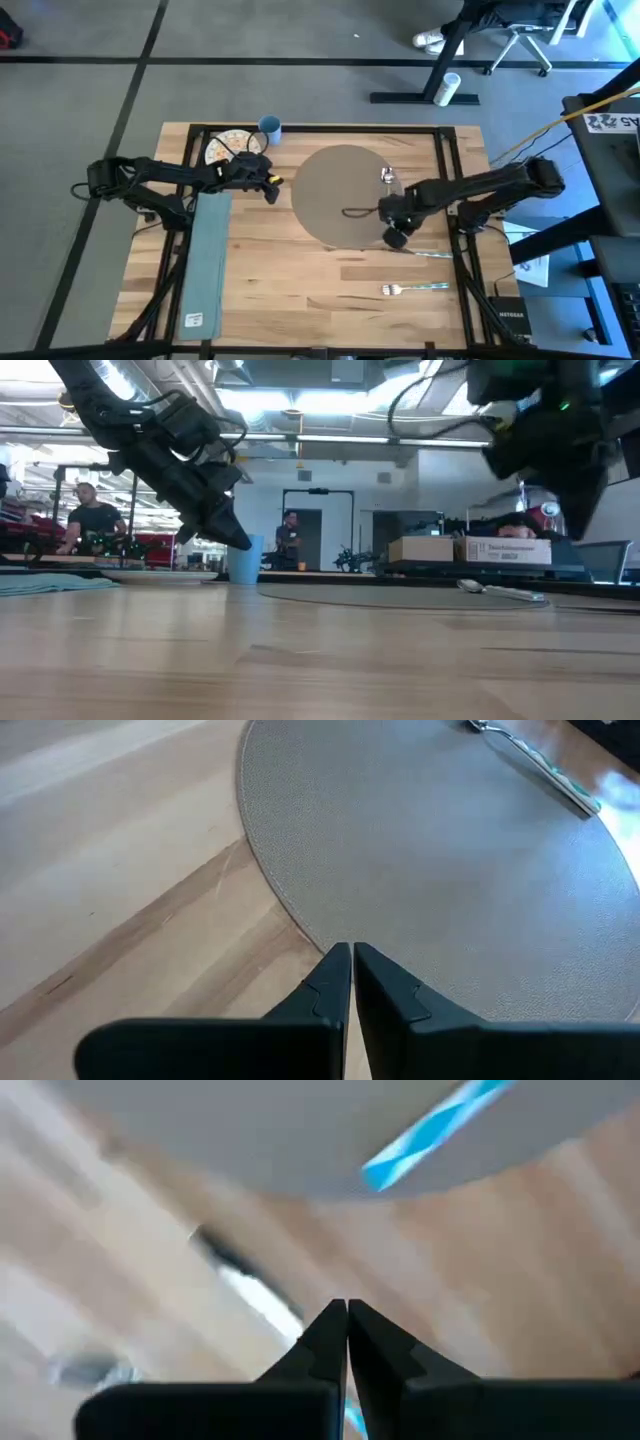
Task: Set table place
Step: Put the blue knife on the brown mat
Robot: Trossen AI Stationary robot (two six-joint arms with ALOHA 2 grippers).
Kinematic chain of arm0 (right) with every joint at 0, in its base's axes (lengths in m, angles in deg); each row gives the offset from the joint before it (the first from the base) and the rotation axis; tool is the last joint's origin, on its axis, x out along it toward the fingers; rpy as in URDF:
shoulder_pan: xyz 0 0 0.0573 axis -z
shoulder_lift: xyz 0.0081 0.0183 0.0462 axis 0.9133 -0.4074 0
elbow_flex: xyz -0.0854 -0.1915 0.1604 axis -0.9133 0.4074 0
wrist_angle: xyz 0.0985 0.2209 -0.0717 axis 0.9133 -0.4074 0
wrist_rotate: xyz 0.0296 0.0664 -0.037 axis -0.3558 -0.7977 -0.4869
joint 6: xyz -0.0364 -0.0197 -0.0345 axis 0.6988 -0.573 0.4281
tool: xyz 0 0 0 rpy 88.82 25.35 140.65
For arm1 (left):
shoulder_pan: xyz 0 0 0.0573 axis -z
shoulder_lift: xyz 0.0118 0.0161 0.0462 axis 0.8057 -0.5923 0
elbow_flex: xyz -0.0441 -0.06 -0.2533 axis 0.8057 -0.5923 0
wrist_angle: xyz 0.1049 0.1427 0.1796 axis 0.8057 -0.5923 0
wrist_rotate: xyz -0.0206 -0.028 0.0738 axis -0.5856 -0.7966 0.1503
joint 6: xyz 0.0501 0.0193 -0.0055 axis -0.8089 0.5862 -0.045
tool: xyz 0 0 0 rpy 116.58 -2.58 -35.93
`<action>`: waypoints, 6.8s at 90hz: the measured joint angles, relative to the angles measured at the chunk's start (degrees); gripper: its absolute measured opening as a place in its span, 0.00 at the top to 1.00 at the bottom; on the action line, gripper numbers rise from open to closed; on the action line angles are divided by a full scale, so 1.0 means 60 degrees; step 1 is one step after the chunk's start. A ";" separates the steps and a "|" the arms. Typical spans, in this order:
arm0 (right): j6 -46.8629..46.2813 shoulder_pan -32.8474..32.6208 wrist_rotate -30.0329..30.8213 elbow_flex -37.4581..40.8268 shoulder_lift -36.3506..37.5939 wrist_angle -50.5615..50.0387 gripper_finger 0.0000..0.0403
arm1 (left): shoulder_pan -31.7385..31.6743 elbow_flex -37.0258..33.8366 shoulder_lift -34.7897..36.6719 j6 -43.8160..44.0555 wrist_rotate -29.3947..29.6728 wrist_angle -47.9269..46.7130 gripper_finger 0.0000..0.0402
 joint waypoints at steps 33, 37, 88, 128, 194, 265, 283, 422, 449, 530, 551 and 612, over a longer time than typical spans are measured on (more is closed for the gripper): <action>0.0082 -0.1414 -0.0449 0.0007 -0.0395 0.0069 0.91 | 0.0000 -0.0002 0.0000 0.0009 0.0091 -0.0151 1.00; -0.0131 -0.1495 -0.0519 0.0014 -0.0465 0.0070 0.88 | 0.0000 -0.0002 0.0000 0.0013 0.0098 -0.0154 1.00; -0.0886 -0.2877 -0.1093 0.0984 -0.0608 0.0941 0.74 | 0.0000 -0.0002 0.0000 0.0006 0.0098 -0.0161 1.00; -0.0889 -0.2859 -0.0746 0.1935 -0.0608 0.1610 0.74 | 0.0000 -0.0002 0.0000 0.0016 0.0097 -0.0158 1.00; -0.1090 -0.2852 -0.0501 0.2398 -0.0610 0.1738 0.97 | 0.0000 -0.0002 0.0000 0.0016 0.0098 -0.0158 1.00; -0.0988 -0.1865 -0.0269 0.0678 -0.0561 0.1217 1.00 | 0.0000 -0.0002 0.0000 0.0016 0.0098 -0.0156 1.00; -0.1040 -0.1063 0.0113 -0.0113 -0.0561 0.1227 1.00 | 0.0000 -0.0002 0.0000 0.0017 0.0102 -0.0158 1.00; -0.5262 0.2525 0.1574 -0.0925 -0.2678 0.3282 0.84 | 0.0004 -0.0002 0.0000 0.0519 0.0552 -0.0208 1.00; -0.4991 0.2525 0.1829 -0.0922 -0.3249 0.3275 0.81 | 0.0004 -0.0002 0.0003 0.0523 0.0554 -0.0244 1.00; -0.4740 0.2525 0.2085 -0.0927 -0.3931 0.3495 0.97 | 0.0004 -0.0002 0.0004 0.0523 0.0561 -0.0359 1.00; -0.4775 0.2525 0.2171 -0.0933 -0.3931 0.3504 0.98 | 0.0015 -0.0002 0.0002 0.0526 0.0561 -0.0358 1.00; -0.5044 0.2547 0.2745 -0.1221 -0.3471 0.2910 1.00 | 0.0015 -0.0002 0.0003 0.0527 0.0561 -0.0351 1.00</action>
